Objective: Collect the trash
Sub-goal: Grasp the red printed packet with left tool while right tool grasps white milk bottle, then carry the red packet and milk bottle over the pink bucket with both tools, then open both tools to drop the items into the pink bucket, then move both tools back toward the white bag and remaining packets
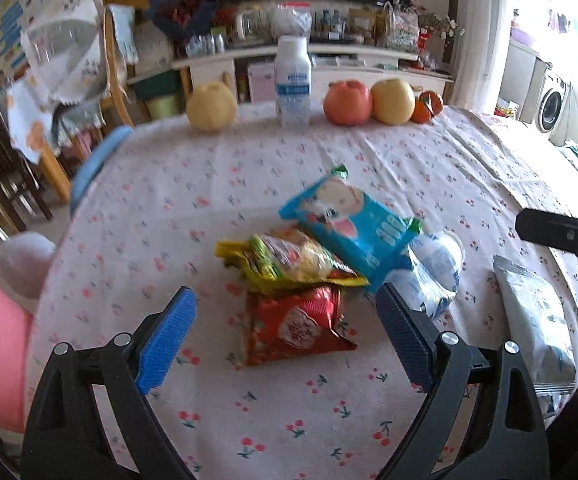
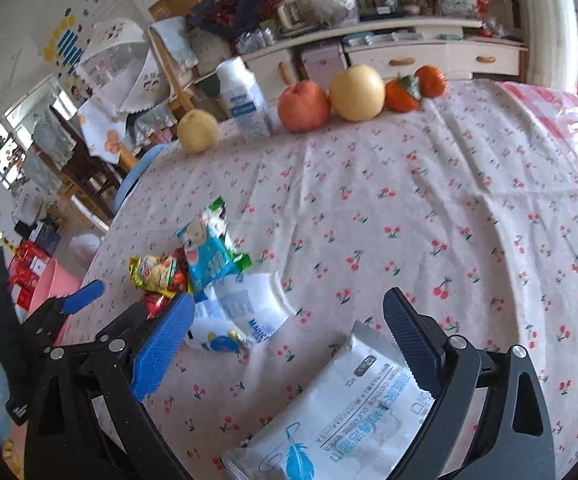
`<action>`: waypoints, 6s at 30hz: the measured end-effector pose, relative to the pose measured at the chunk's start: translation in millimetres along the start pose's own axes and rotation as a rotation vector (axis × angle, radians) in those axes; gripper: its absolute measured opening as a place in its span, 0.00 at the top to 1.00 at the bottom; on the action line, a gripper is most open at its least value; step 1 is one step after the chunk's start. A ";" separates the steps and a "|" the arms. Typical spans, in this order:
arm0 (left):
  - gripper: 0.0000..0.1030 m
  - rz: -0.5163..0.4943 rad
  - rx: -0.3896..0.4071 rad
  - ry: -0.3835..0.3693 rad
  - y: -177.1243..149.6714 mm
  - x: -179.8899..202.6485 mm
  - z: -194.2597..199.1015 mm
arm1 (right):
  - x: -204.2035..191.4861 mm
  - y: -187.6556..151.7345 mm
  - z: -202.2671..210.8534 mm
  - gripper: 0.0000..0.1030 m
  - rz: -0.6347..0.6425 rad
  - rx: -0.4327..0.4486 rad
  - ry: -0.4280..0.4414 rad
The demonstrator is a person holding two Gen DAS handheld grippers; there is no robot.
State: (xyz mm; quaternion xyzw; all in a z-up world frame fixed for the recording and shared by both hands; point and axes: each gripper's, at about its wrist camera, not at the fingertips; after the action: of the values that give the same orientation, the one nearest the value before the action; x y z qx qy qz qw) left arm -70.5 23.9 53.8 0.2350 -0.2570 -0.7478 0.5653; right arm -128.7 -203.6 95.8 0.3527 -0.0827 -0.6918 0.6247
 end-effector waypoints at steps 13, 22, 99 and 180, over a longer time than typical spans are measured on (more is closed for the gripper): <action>0.11 0.045 -0.122 -0.012 -0.5 -9.1 -35.6 | -31.9 -3.8 -39.2 0.09 0.160 -0.152 0.083; 0.16 0.055 -0.145 -0.040 3.4 -10.4 -45.7 | -47.2 -2.5 -55.6 0.09 0.219 -0.192 0.072; 0.52 0.442 0.170 -0.111 -28.1 -211.8 65.6 | -200.2 -32.0 -47.0 0.18 0.384 -0.048 0.156; 0.16 0.259 0.358 0.307 -54.6 -171.9 135.0 | -219.9 -105.7 8.6 0.09 0.424 0.171 0.060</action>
State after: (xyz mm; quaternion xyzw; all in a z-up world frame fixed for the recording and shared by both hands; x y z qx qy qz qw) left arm -153.6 218.5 131.0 0.4070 -0.3243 -0.5676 0.6379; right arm -225.4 18.2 128.0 0.3997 -0.1948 -0.5245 0.7261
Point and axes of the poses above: each gripper's, at about its wrist camera, not at the fingertips, and z roughly against the way its jaws point, x to its right, y to its top, and after that the axes turned 2 degrees about y, right-handed
